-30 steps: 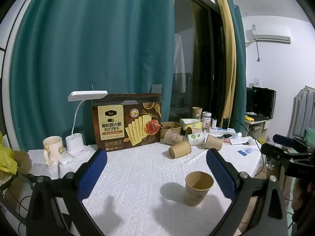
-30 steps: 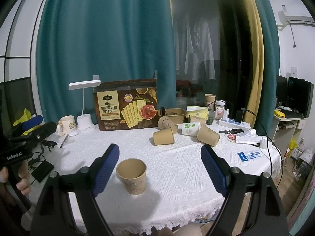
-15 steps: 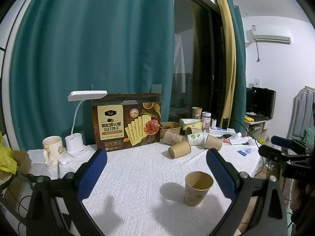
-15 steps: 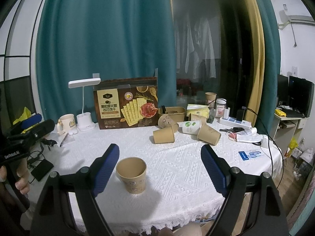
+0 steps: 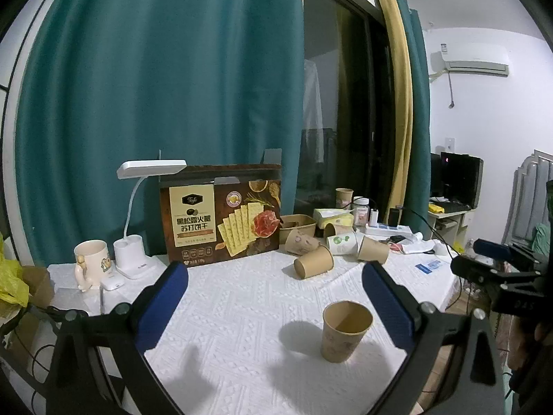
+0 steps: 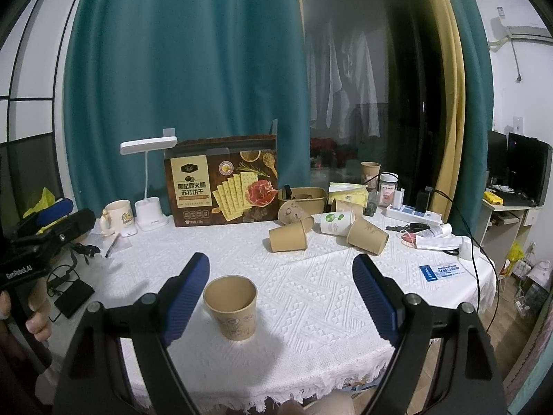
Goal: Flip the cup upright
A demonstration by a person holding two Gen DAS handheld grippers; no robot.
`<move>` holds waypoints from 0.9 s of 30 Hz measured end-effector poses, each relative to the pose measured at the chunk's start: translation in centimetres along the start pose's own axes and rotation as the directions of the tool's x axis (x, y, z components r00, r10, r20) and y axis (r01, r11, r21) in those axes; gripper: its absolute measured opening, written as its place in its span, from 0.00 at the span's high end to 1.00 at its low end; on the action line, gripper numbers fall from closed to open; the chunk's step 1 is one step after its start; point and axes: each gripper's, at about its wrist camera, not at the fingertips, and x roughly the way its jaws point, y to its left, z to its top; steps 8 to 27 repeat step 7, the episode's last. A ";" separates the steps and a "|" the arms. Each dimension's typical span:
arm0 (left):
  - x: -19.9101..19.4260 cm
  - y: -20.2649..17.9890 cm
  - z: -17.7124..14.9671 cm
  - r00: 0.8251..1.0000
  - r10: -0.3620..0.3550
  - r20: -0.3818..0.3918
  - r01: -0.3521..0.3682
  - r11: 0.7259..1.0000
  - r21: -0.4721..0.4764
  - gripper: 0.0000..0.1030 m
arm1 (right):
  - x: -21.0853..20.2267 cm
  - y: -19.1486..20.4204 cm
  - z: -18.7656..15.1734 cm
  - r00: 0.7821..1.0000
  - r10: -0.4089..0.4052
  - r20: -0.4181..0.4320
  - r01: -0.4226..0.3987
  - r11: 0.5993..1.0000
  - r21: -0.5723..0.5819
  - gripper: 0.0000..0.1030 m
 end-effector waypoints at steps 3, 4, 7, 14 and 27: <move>0.1 -0.2 0.0 1.000 -0.010 -0.005 0.010 1.000 0.003 0.02 | 0.1 0.1 -0.1 1.000 -0.001 0.001 0.001 1.000 -0.001 0.19; 0.1 -0.3 -0.1 1.000 -0.018 -0.008 0.018 1.000 0.006 0.02 | 0.0 0.0 -0.1 1.000 0.000 0.000 0.000 1.000 0.000 0.19; 0.1 -0.7 -0.1 0.999 -0.045 -0.008 0.046 0.999 0.012 0.02 | 0.1 0.1 -0.2 1.000 0.015 0.000 -0.015 1.000 -0.015 0.19; 0.1 -0.7 -0.1 0.999 -0.045 -0.008 0.046 0.999 0.012 0.02 | 0.1 0.1 -0.2 1.000 0.015 0.000 -0.015 1.000 -0.015 0.19; 0.1 -0.7 -0.1 0.999 -0.045 -0.008 0.046 0.999 0.012 0.02 | 0.1 0.1 -0.2 1.000 0.015 0.000 -0.015 1.000 -0.015 0.19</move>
